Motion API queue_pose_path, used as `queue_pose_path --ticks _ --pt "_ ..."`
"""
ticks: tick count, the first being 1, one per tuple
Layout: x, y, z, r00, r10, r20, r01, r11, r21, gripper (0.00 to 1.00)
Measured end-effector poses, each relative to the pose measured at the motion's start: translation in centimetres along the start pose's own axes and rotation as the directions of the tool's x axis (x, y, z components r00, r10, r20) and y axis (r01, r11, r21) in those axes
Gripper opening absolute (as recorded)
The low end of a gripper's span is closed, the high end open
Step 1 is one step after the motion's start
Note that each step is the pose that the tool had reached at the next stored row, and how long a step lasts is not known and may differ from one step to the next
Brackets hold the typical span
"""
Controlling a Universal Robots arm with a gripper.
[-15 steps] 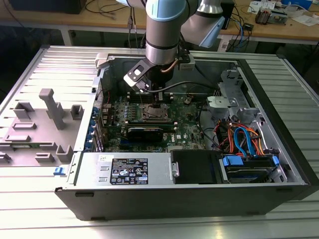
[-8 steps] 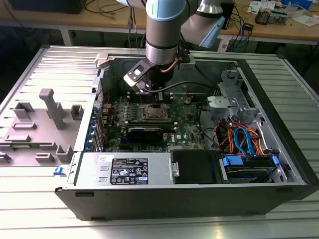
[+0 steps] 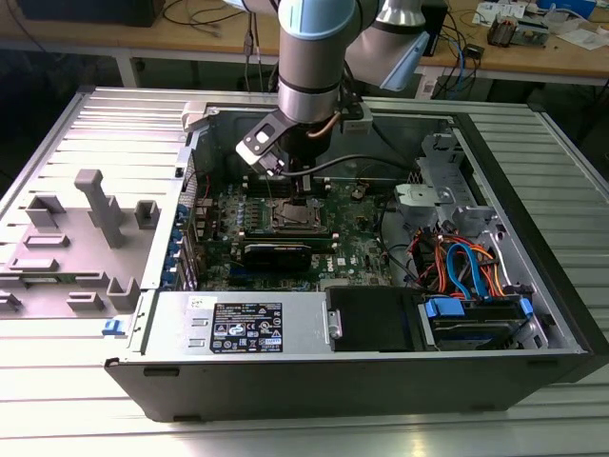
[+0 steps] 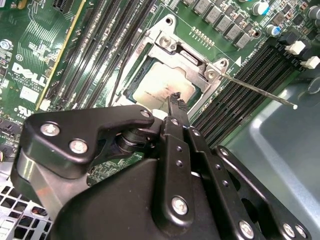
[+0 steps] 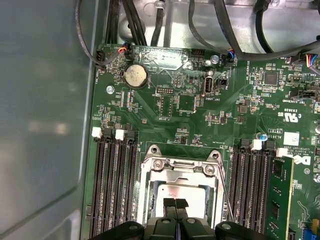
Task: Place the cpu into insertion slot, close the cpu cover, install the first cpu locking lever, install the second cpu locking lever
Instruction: 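Install the first cpu locking lever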
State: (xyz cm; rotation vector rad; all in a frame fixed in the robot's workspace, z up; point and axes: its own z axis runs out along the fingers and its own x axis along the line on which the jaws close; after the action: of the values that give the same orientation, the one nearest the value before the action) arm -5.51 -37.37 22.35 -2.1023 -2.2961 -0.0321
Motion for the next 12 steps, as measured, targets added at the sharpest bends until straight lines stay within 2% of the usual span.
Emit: queue_pose_path --ticks 12 --pt "0.01 0.00 -0.61 1.0000 0.000 0.0000 0.000 1.0000 0.0000 0.11"
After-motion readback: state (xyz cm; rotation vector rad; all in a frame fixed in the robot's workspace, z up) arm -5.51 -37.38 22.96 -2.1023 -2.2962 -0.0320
